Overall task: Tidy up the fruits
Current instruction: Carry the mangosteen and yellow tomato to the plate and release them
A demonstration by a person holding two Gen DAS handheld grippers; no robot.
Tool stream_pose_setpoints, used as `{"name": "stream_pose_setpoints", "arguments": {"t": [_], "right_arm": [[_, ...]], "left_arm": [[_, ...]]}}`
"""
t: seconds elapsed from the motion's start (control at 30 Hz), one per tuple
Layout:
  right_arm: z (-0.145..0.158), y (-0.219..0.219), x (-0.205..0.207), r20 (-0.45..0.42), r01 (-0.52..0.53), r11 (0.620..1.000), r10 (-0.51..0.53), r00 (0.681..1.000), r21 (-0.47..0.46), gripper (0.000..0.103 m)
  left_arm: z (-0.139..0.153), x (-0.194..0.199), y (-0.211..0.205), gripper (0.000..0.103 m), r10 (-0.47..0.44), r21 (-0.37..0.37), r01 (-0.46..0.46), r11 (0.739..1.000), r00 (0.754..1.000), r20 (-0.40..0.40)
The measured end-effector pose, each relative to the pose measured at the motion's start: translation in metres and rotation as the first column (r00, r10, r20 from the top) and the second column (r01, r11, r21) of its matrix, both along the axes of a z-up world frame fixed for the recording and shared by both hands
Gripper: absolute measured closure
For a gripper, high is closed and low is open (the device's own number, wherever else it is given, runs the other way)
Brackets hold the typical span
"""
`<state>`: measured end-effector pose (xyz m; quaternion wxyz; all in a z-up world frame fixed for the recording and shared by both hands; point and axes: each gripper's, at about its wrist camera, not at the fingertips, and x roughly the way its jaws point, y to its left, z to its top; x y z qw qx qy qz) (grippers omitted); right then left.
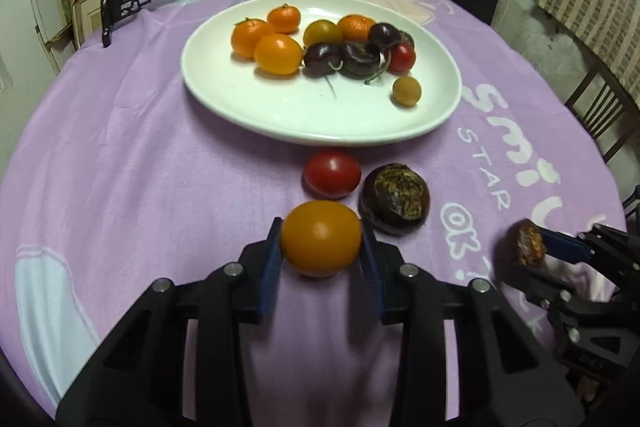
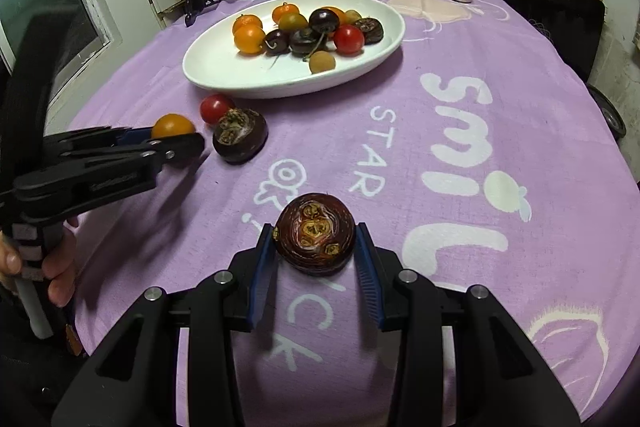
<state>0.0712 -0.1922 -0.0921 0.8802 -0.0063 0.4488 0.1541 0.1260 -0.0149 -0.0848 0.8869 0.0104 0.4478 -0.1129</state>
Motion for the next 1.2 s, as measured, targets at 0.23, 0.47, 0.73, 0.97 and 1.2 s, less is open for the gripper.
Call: {"name": "stream_pose_setpoints", "arguments": {"t": [0.23, 0.47, 0.73, 0.97, 1.2], "right_arm": [[0.015, 0.015, 0.007, 0.019, -0.01, 1.0, 0.01, 1.0, -0.015, 0.062], [0.044, 0.038, 0.033, 0.074, -0.06, 0.997, 0.063, 0.995, -0.037, 0.062], [0.073, 0.068, 0.141, 0.092, -0.058, 0.997, 0.063, 0.994, -0.049, 0.063], [0.06, 0.065, 0.189, 0.108, -0.016, 0.999, 0.02, 0.994, -0.037, 0.062], [0.055, 0.069, 0.195, 0.091, -0.039, 0.999, 0.042, 0.995, -0.035, 0.062]], "left_arm": [[0.027, -0.025, 0.015, 0.066, -0.017, -0.042, 0.02, 0.999, 0.998, 0.067], [0.058, -0.003, 0.032, 0.066, 0.021, -0.044, -0.018, 0.999, 0.996, 0.085], [0.086, 0.125, 0.03, 0.066, 0.139, -0.053, -0.135, 0.989, 0.988, 0.074], [0.075, 0.158, 0.027, 0.066, 0.145, -0.1, -0.138, 0.985, 0.987, 0.071], [0.068, 0.164, 0.023, 0.066, 0.129, -0.094, -0.124, 0.988, 0.99, 0.055]]}}
